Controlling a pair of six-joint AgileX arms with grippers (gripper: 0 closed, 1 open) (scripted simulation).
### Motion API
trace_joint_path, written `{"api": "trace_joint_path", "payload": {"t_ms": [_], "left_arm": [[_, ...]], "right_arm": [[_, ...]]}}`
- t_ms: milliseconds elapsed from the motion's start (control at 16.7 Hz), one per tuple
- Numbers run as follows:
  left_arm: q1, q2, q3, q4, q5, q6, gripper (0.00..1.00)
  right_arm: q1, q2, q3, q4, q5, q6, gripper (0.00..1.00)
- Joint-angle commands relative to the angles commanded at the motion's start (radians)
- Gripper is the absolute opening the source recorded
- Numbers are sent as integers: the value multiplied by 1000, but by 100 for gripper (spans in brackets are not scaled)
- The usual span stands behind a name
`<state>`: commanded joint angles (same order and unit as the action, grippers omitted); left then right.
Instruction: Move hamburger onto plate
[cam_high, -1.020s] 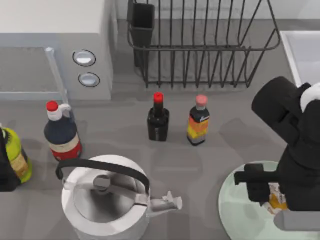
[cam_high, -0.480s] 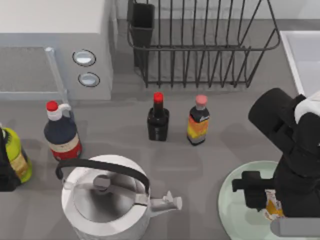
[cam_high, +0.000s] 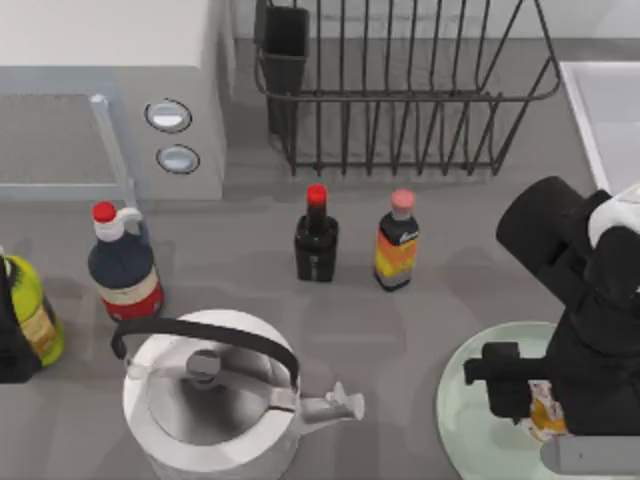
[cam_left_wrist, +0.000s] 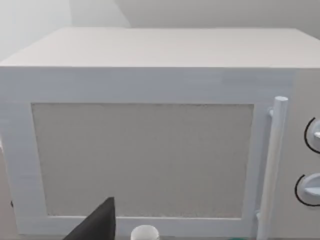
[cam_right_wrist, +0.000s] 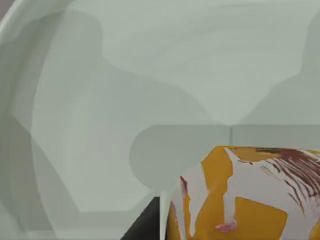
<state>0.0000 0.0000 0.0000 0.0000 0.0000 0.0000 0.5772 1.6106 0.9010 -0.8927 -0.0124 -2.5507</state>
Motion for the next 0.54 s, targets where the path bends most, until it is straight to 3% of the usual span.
{"api": "trace_joint_path", "payload": {"t_ms": [180,540], "left_arm": [[0,0,0,0,0,0,100],[0,0,0,0,0,0,100]], "right_arm": [[0,0,0,0,0,0,98],[0,0,0,0,0,0,100]]}}
